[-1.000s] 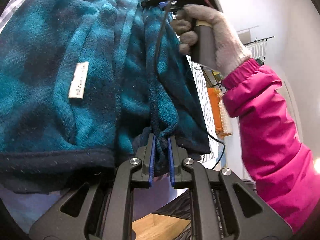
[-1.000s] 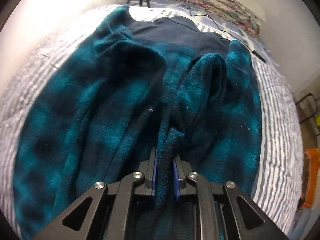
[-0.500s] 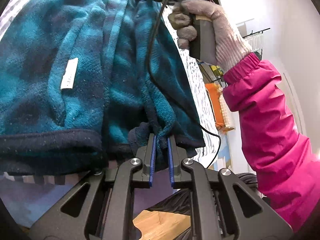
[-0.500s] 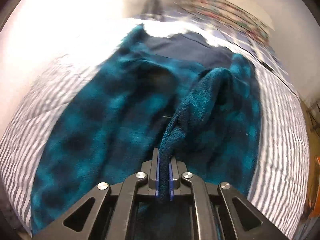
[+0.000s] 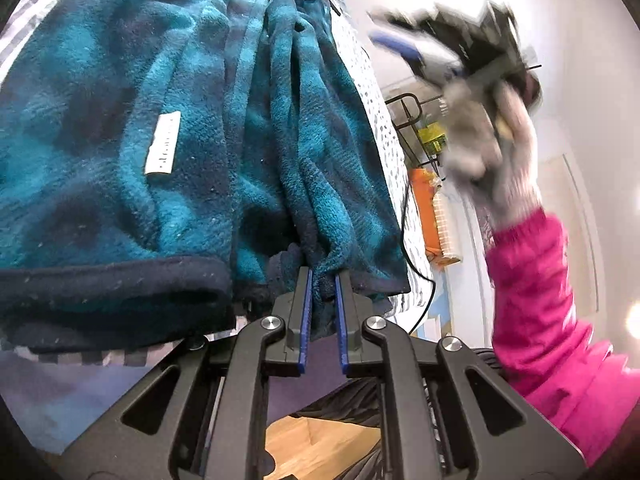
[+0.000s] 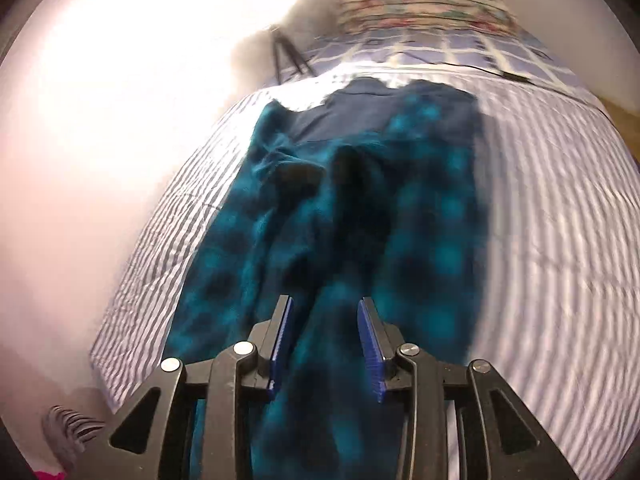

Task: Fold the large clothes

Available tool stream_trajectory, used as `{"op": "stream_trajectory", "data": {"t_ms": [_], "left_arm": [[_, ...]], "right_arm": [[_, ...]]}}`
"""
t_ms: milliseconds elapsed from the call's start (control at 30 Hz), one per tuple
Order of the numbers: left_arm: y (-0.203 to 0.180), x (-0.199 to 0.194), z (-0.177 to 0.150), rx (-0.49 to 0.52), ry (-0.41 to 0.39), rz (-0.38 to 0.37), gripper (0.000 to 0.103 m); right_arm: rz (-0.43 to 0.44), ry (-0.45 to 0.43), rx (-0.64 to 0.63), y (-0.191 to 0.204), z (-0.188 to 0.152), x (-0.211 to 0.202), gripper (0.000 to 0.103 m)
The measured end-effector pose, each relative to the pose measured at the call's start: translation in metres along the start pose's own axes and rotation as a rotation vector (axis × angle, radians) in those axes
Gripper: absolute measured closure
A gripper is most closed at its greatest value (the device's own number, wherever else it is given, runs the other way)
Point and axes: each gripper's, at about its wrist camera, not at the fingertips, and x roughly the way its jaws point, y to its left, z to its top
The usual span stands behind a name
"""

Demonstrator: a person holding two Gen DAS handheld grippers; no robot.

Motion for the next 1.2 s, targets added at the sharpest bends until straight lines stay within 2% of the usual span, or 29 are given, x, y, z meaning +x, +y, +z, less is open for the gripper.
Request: {"op": "stream_trajectory", "data": {"t_ms": [167,333,400,500,600,667,733,767,800,867,933,1000,1033,1100,1133,1167,1200], "left_arm": [[0.002,0.001,-0.003,0.011,0.005,0.021,0.094],[-0.004,-0.007,-0.002,0.021,0.004,0.031,0.096],[-0.007,-0.012,-0.003,0.025,-0.005,0.029,0.1],[-0.007,-0.02,0.0,0.015,-0.023,0.035,0.1],[-0.008,-0.023,0.002,0.004,-0.041,0.031,0.1],[-0.014,-0.02,0.006,0.009,-0.02,0.021,0.093],[-0.019,-0.015,0.008,0.034,-0.026,0.044,0.064],[-0.022,-0.01,0.012,0.048,-0.03,0.074,0.058],[-0.02,-0.003,0.016,0.047,-0.023,0.086,0.056],[-0.018,0.012,0.021,0.043,0.007,0.085,0.056],[-0.016,0.025,0.025,0.055,0.029,0.091,0.094],[-0.015,0.03,0.027,0.057,0.045,0.067,0.094],[-0.016,0.027,0.027,0.061,0.042,0.058,0.095],[-0.025,0.011,0.028,0.073,0.017,0.016,0.096],[-0.028,0.002,0.028,0.074,0.002,-0.004,0.096],[-0.03,-0.008,0.029,0.082,-0.015,-0.019,0.096],[-0.032,-0.019,0.03,0.106,-0.044,-0.013,0.096]], "right_arm": [[-0.018,0.062,0.098,-0.028,-0.073,-0.029,0.052],[0.013,0.149,0.165,-0.035,-0.142,-0.017,0.052],[0.023,0.166,0.154,-0.028,-0.155,-0.013,0.052],[0.041,0.141,0.138,-0.023,-0.16,-0.014,0.05],[0.074,0.124,0.204,-0.038,-0.164,-0.015,0.047],[0.102,0.114,0.251,-0.05,-0.165,-0.019,0.046],[0.128,0.102,0.276,-0.055,-0.166,-0.023,0.046],[0.136,0.099,0.281,-0.056,-0.166,-0.025,0.046],[0.146,0.094,0.285,-0.056,-0.166,-0.026,0.046],[0.16,0.09,0.288,-0.056,-0.168,-0.03,0.046],[0.157,0.1,0.285,-0.058,-0.17,-0.031,0.044],[0.141,0.124,0.284,-0.055,-0.177,-0.024,0.042],[0.144,0.139,0.286,-0.052,-0.18,-0.018,0.044],[0.197,0.174,0.297,-0.048,-0.184,-0.01,0.059],[0.251,0.18,0.313,-0.046,-0.184,-0.01,0.075],[0.309,0.171,0.326,-0.043,-0.184,-0.016,0.084],[0.341,0.15,0.322,-0.039,-0.182,-0.024,0.086]]}}
